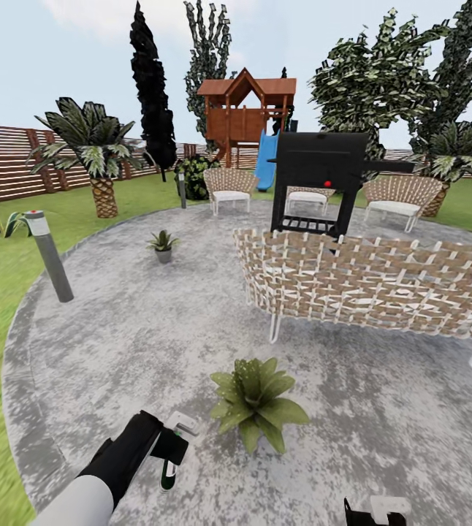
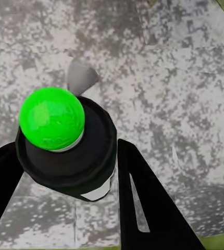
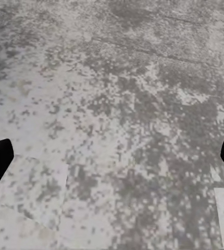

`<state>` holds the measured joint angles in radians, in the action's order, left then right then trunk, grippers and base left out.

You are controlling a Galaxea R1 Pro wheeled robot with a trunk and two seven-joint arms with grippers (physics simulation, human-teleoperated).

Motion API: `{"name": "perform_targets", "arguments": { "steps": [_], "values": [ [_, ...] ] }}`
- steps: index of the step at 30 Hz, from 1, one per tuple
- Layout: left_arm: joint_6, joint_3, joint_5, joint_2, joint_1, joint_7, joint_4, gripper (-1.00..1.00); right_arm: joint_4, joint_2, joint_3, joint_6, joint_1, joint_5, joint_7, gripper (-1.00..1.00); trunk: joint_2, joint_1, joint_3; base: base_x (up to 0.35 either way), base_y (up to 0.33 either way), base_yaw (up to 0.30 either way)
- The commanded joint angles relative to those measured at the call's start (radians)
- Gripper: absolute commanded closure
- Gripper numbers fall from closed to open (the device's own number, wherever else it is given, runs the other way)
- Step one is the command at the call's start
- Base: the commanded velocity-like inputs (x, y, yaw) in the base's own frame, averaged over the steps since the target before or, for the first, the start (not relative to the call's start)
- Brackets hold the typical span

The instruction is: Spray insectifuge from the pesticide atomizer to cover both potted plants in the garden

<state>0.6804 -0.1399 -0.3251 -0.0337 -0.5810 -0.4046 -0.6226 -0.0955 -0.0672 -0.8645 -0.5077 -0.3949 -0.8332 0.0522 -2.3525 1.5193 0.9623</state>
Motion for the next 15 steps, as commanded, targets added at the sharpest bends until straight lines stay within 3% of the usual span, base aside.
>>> {"name": "perform_targets", "arguments": {
  "steps": [1, 6, 10, 15],
  "values": [
    [0.003, 0.0, -0.011, 0.0, 0.0, -0.008, -0.002, 1.0, 0.002, 0.0, -0.005, -0.003, -0.001, -0.01, 0.005, -1.0, 0.0, 0.0, 0.001, 0.179, -0.222, 0.001],
    [0.004, 0.0, -0.011, 0.001, 0.0, -0.008, -0.002, 1.0, 0.002, 0.0, -0.005, -0.003, -0.001, -0.01, 0.006, -1.0, 0.0, 0.0, 0.001, -0.057, -0.22, 0.0],
    [0.004, 0.0, -0.011, 0.001, 0.0, -0.008, -0.002, 1.0, 0.002, 0.0, -0.005, -0.003, -0.001, -0.01, 0.006, -1.0, 0.0, 0.0, 0.001, -0.069, -0.079, 0.007],
    [0.004, 0.0, -0.011, 0.001, 0.0, -0.008, -0.002, 1.0, 0.002, 0.0, -0.005, -0.003, -0.001, -0.01, 0.006, -1.0, 0.0, 0.0, 0.001, -0.004, -0.005, 0.219]
  ]
}}
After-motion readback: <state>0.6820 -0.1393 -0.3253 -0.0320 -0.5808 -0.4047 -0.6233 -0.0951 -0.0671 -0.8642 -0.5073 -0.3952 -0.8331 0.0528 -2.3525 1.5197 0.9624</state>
